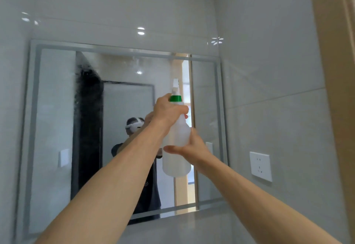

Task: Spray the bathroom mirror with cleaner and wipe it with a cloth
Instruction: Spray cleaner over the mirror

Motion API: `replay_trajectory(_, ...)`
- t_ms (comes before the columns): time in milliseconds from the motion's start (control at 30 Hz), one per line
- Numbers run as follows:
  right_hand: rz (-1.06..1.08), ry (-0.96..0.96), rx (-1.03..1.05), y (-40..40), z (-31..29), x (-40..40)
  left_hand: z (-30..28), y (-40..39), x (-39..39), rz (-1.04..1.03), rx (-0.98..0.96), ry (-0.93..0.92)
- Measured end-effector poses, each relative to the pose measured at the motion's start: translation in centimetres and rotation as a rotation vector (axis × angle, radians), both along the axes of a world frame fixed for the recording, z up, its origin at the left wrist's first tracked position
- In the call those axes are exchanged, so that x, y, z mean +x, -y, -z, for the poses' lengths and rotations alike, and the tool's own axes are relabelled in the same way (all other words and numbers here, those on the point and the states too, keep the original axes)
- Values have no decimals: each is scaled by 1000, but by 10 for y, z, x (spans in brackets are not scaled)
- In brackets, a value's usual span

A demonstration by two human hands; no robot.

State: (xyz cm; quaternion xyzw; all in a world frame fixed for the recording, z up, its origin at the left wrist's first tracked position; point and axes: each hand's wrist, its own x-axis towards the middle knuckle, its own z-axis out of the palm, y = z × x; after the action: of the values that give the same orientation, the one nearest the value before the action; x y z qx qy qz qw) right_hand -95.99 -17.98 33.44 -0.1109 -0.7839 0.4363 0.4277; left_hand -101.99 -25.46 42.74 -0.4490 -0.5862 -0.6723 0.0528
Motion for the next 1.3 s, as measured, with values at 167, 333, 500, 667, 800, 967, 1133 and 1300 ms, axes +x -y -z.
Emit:
replay_trajectory(167,58,-13,-9,-20,-1,21,-2,-24,19,101,-6,14)
replay_trajectory(333,121,-23,-12,-42,-2,43,-4,-51,39,132,-13,-28)
replay_trajectory(500,170,-32,-23,-58,-2,64,-5,-78,53,134,-17,-22)
replay_trajectory(667,185,-15,-18,-69,1,74,-2,-87,59,210,-1,0)
replay_trajectory(800,160,5,5,-66,2,68,3,-77,54,221,-10,9)
replay_trajectory(967,98,33,-3,-46,18,45,17,-56,31,147,2,17)
replay_trajectory(1133,16,75,-44,-25,46,22,44,-32,10,46,-44,74)
replay_trajectory(1300,-74,124,-38,2,61,1,67,0,-20,19,-30,107)
